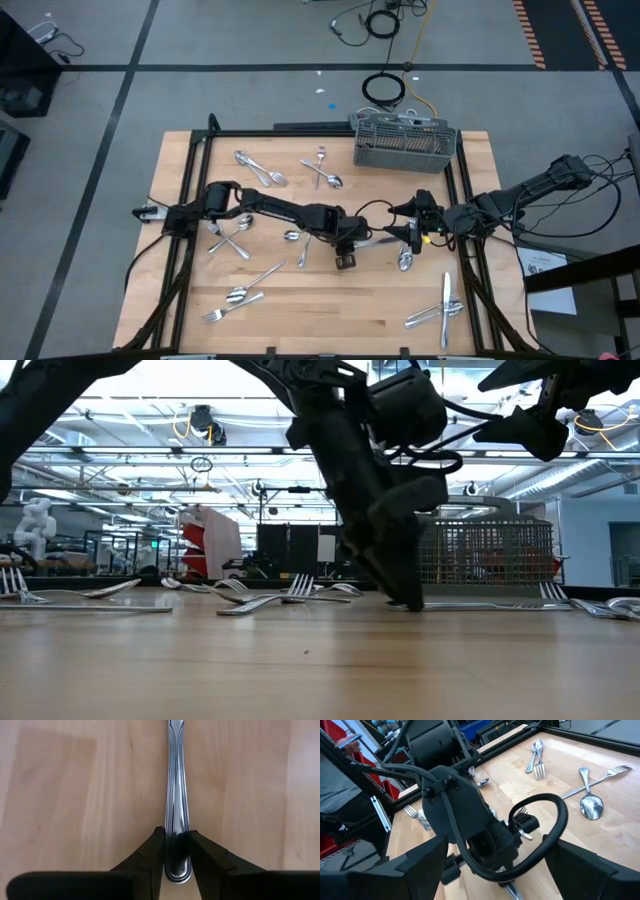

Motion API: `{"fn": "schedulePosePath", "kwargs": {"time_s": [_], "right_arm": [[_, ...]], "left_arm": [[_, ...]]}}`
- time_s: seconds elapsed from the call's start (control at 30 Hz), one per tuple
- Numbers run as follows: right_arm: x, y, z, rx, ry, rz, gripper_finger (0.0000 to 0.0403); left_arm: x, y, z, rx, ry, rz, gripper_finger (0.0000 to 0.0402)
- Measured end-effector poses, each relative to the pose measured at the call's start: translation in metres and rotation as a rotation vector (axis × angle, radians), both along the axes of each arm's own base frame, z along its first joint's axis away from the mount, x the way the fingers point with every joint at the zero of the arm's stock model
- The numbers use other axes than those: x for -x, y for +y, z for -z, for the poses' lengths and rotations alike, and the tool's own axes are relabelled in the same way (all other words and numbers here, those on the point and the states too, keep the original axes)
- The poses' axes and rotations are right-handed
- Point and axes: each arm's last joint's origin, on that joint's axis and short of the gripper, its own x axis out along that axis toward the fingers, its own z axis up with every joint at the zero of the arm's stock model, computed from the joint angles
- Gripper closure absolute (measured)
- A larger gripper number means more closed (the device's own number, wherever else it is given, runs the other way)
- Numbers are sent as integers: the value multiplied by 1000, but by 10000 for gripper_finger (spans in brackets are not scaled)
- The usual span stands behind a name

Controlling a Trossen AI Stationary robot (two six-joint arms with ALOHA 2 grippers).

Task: Sort silverware
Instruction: Put the silver knife into the silverware basket

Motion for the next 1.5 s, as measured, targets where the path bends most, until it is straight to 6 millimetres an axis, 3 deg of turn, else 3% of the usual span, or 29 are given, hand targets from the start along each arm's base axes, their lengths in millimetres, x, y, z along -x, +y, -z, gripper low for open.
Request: {"fn": "schedulePosePath", "kwargs": {"time_s": [0.17, 0.5, 0.7, 1.0, 1.13, 1.5], "right_arm": [[0, 0, 0, 0, 0, 0, 90], [0, 0, 0, 18, 0, -7, 90], [0, 0, 0, 24, 4, -8, 90], [0, 0, 0, 14, 1, -6, 90], [0, 0, 0, 11, 3, -14, 90], [1, 0, 1, 17, 23, -31, 90]], "left_arm": [[6, 0, -8, 25, 44, 4, 305], [8, 3, -66, -99, -154, 4, 305], [-7, 4, -69, -103, -312, 10, 302], [-26, 6, -43, -122, -427, 16, 251], [-27, 5, -22, -149, -384, 7, 230], [-28, -2, 1, -156, -327, 20, 226]]}}
